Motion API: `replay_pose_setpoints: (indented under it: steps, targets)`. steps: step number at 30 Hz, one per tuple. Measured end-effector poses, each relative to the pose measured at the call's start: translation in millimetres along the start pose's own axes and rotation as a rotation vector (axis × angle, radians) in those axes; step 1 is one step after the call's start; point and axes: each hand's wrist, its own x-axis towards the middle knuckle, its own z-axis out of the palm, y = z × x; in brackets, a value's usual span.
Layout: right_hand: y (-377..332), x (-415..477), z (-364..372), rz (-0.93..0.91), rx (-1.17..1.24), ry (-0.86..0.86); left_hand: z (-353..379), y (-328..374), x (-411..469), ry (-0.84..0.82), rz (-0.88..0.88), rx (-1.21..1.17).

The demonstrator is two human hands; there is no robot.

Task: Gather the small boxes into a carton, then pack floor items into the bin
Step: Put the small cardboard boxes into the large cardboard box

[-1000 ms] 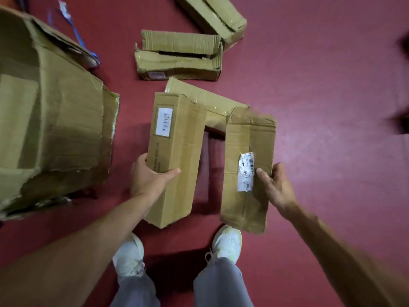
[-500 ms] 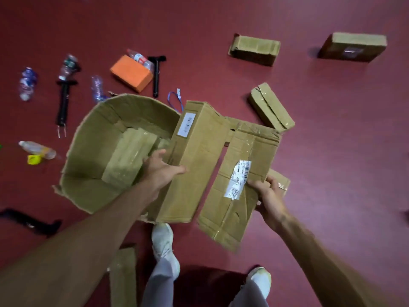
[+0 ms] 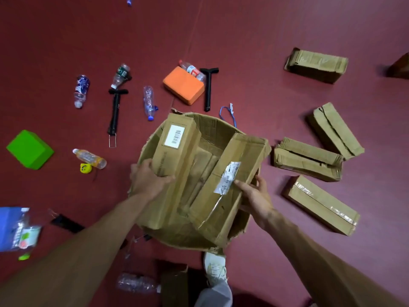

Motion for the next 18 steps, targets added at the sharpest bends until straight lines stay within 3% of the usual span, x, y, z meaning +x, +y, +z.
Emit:
replay_pose_setpoints:
  steps: [8, 18]
  targets:
    - [-7, 9, -33, 0.076, -0.234, 0.076, 41, 35, -10, -0.193, 0.086, -0.066]
    - [-50, 37, -241, 0.089, -0.399, 0.136, 187, 168, -75, -0.390, 0.107, -0.065]
